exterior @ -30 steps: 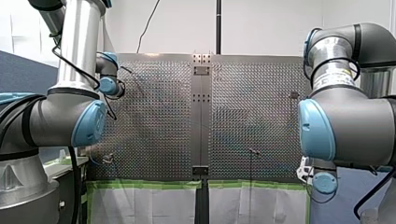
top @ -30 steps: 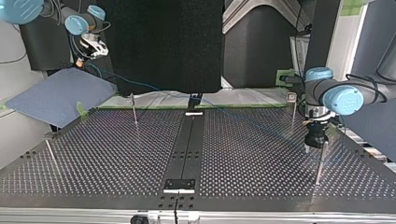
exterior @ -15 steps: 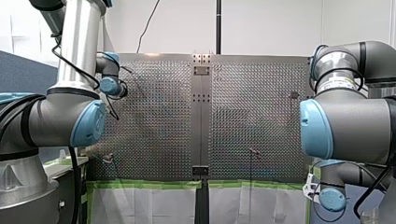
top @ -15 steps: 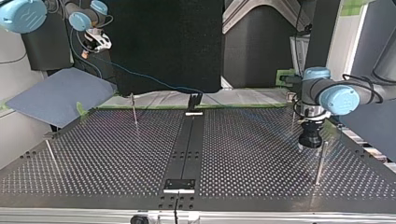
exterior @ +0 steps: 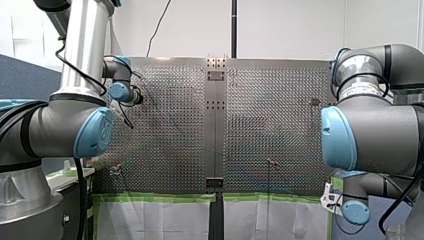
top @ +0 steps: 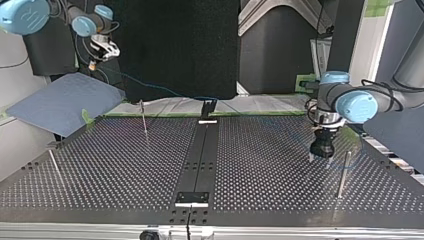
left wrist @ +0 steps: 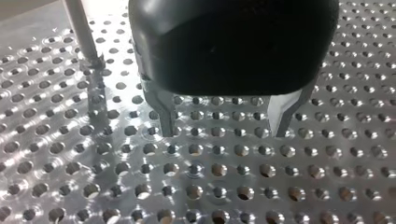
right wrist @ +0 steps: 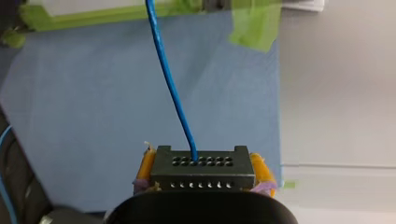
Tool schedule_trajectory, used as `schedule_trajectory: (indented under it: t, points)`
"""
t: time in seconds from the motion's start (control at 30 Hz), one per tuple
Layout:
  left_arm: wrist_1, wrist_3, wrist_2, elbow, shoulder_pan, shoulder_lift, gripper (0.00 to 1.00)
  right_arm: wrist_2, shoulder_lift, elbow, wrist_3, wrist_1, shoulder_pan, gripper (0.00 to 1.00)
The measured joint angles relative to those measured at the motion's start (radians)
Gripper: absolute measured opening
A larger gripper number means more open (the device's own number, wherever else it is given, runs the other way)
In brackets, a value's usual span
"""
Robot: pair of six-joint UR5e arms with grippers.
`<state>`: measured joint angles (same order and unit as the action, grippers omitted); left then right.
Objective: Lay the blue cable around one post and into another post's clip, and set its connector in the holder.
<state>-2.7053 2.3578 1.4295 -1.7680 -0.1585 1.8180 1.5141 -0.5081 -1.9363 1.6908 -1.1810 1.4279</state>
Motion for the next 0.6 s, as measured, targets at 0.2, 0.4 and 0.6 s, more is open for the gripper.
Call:
schedule_trajectory:
  t: [0.2, 0.4, 0.6]
  points:
    - [-0.046, -0.013, 0.007, 0.0, 0.018, 0.0, 0.98, -0.048, -0.037, 0.005, 0.005, 0.003, 0.003, 0.0]
    - [-0.072, 0.017, -0.022, 0.0, 0.052, -0.002, 0.98, -0.061, -0.045, 0.006, 0.01, 0.008, 0.006, 0.0]
    - [-0.104, 0.037, -0.045, 0.0, 0.062, -0.009, 0.98, -0.068, -0.045, 0.006, 0.011, 0.014, 0.006, 0.0]
